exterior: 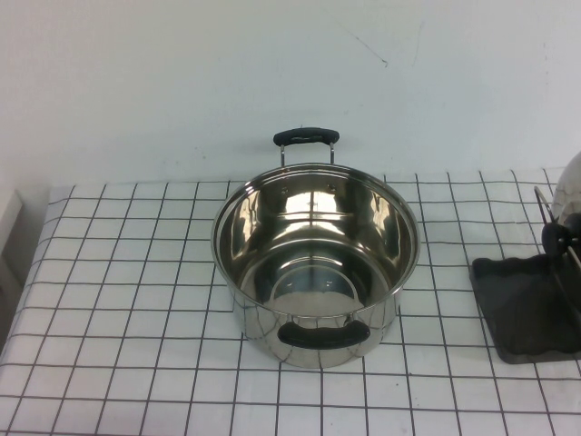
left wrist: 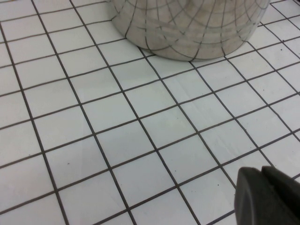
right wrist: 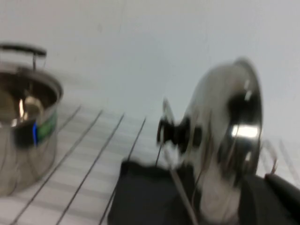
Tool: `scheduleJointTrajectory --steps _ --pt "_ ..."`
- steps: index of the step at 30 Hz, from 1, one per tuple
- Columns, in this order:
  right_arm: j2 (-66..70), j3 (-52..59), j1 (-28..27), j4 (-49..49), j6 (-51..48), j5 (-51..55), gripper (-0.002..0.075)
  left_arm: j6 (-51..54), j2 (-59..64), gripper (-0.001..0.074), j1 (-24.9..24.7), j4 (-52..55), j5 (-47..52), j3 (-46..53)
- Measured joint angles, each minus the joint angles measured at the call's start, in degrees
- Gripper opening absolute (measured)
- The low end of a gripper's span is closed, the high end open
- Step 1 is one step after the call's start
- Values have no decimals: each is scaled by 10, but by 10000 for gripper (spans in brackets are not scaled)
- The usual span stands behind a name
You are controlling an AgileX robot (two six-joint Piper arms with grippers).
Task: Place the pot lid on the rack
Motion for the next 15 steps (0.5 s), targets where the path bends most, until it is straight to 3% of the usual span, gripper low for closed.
scheduleJointTrajectory --steps 3,7,10,15 --pt "-22 11 0 -264 293 101 -2 0 0 -2 0 0 0 0" --pt "-60 33 0 -470 477 111 -2 0 0 -2 0 0 0 0" --pt "-91 57 0 -555 572 70 -2 0 0 -2 0 0 0 0" --pt "-102 83 6 -567 613 26 -2 0 0 -2 0 0 0 0"
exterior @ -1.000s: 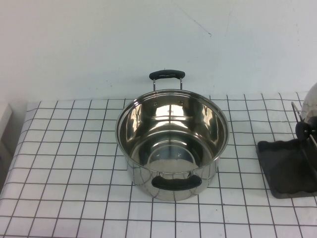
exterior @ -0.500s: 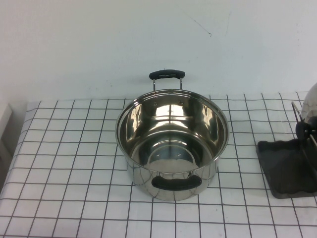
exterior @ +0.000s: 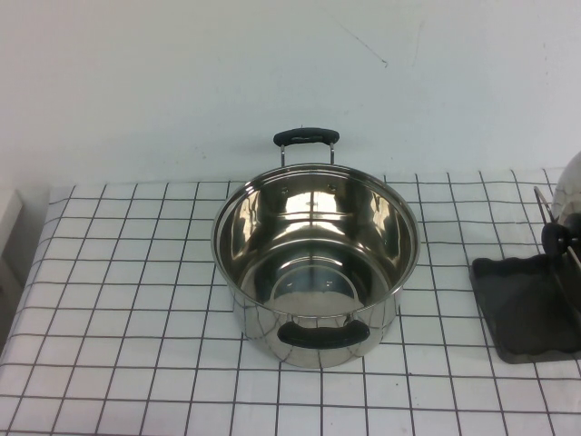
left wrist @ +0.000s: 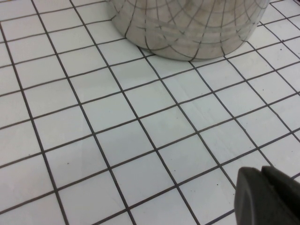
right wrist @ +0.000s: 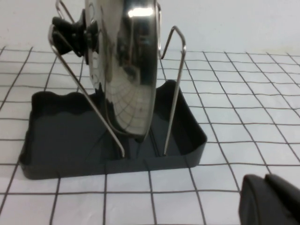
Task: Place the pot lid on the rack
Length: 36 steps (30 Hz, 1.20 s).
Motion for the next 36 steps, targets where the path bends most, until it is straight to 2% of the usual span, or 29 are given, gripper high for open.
scheduleJointTrajectory --steps 8,32,36 --pt "0 1 64 1 -16 38 -2 0 0 -2 0 0 0 0" --pt "0 0 65 1 -17 39 -3 1 0 -2 0 1 -2 0" --pt "0 0 65 1 -17 40 -3 -5 0 -2 0 -11 -47 1"
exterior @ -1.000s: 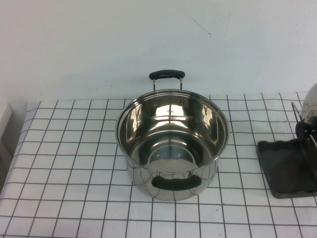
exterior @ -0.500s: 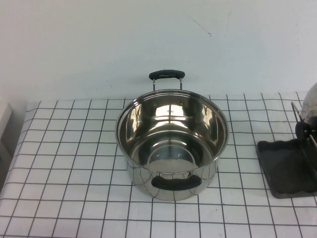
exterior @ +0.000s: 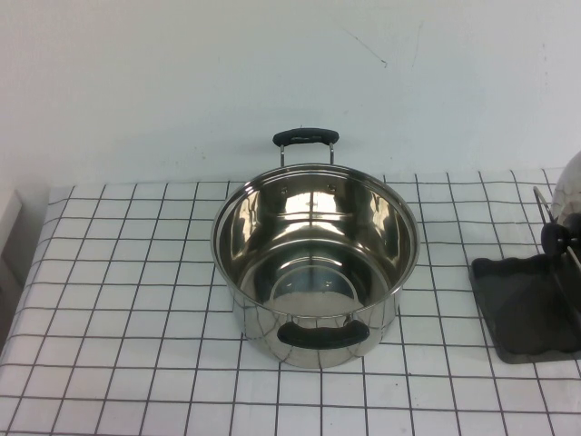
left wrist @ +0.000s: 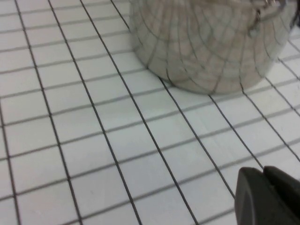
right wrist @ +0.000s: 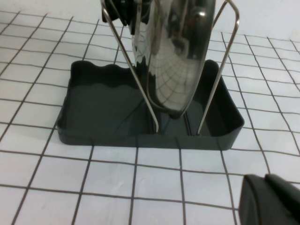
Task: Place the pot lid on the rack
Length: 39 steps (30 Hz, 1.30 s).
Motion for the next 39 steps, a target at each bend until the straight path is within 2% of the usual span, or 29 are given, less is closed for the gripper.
scheduleJointTrajectory --steps 3,5,8,10,12,14,18,21,28,39 --pt "0 0 0 0 0 0 -3 -12 0 -2 0 -2 -64 0" --pt "0 0 0 0 0 0 -3 -55 -1 -2 0 51 -99 0" --pt "0 0 0 0 0 0 -3 -200 -17 -2 9 195 -138 3" --pt "0 0 0 0 0 0 -3 -334 -37 -2 26 292 -157 17" --pt "0 0 0 0 0 0 -3 -423 -62 -2 49 354 -164 36" --pt "0 0 0 0 0 0 -3 -467 -89 -2 79 380 -166 59" --pt "0 0 0 0 0 0 -3 -469 -153 -2 133 397 -158 88" --pt "0 0 0 0 0 0 -3 -450 -200 -2 153 411 -124 91" --pt "0 0 0 0 1 0 -3 -359 -213 -2 157 406 -74 91" --pt "0 0 0 0 1 0 -3 -367 -213 -2 157 364 -66 90"
